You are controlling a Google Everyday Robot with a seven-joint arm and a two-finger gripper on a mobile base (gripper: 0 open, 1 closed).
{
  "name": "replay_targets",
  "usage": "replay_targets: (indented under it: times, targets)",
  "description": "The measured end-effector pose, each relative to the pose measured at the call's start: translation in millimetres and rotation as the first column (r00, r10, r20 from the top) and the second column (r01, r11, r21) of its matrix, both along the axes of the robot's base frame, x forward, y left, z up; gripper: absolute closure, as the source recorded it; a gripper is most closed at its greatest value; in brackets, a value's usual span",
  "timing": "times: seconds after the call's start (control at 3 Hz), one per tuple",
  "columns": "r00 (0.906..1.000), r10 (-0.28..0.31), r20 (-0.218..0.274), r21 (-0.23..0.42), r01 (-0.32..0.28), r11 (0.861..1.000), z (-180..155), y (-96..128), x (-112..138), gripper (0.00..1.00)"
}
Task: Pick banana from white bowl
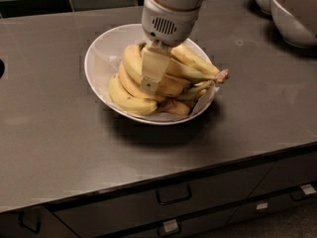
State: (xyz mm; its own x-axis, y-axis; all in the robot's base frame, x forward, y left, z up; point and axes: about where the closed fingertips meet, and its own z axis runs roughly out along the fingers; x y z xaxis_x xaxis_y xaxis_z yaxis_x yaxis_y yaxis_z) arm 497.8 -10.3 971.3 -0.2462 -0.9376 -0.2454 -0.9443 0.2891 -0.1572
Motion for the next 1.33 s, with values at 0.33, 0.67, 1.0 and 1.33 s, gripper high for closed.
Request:
replay_targets:
  times: [0.33,0.67,1.0,1.33]
  targets:
    - [0.9992,0.033,-0.02,0.002,-0.033,0.999,0,15,-2,0.31]
    - [0.9982,0.043,-0.043,0.005,-0.043,0.999,-2,25,-5,0.31]
    - [0.9967,0.003,-0.081,0.015,-0.002,1.0,-10,22,-3,0.41]
    - [0.9952,-0.02,-0.096,0.017,0.021,1.0,-12,19,-1,0.56]
